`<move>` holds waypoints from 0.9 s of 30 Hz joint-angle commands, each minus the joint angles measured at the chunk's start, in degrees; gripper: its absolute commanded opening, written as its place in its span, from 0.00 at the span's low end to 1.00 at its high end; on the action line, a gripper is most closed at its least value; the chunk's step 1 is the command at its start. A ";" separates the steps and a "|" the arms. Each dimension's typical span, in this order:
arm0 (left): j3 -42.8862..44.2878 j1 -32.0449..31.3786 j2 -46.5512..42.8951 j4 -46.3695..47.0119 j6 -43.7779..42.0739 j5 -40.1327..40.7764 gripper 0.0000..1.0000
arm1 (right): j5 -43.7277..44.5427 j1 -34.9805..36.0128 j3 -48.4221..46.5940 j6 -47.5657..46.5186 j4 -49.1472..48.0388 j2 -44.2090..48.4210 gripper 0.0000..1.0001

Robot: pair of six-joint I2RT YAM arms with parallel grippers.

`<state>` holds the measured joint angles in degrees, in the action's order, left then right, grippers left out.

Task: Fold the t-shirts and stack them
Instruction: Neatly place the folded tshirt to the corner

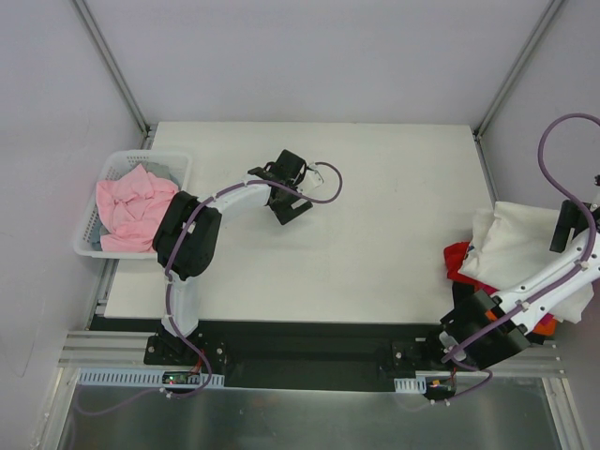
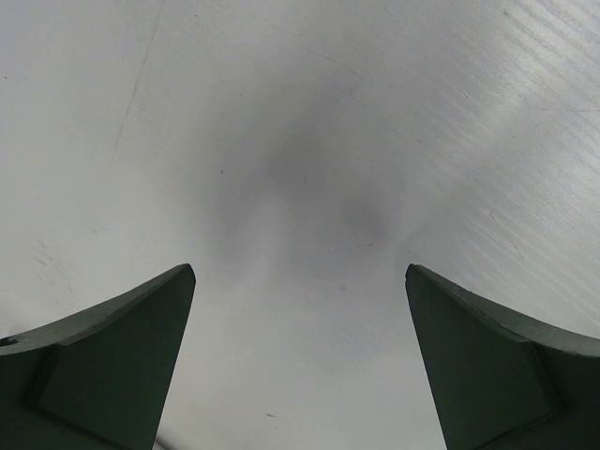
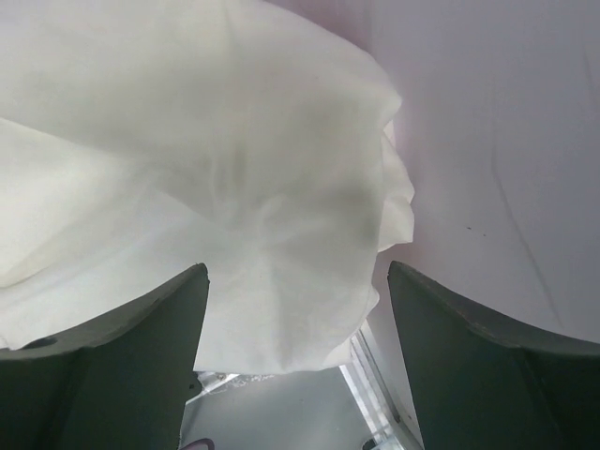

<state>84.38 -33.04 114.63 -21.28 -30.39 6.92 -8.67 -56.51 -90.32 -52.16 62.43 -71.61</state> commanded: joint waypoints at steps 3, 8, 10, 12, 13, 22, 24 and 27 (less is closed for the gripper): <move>-0.44 -0.45 -3.71 0.27 1.12 0.46 0.96 | -3.20 1.05 1.81 1.80 0.06 -0.98 0.80; -0.53 -0.45 -3.71 0.18 1.04 1.17 0.96 | -3.37 1.49 7.43 2.15 -3.80 -2.47 0.80; -0.44 -0.45 -3.80 0.27 1.04 1.52 0.96 | -3.55 1.49 8.23 2.41 -4.34 -3.61 0.80; -0.44 -0.45 -3.97 0.18 0.95 1.70 0.96 | -3.03 1.49 9.11 2.50 -5.65 -5.54 0.80; -0.44 -0.45 -4.06 0.18 1.04 1.70 0.96 | -2.76 1.49 9.37 2.42 -6.27 -5.99 0.80; -0.36 -0.45 -3.98 0.18 0.95 2.48 0.96 | 1.63 2.55 11.39 0.92 -12.07 -12.31 0.80; -0.27 -0.36 -3.89 0.18 0.60 2.92 0.96 | 2.42 3.07 11.92 0.57 -13.12 -12.50 0.80; -0.27 -0.36 -3.89 0.18 0.51 3.54 0.96 | 2.08 3.51 12.02 0.57 -13.57 -11.54 0.81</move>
<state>84.36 -33.04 114.08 -21.26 -30.41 8.32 -7.79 -53.63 -79.64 -51.07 52.51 -82.56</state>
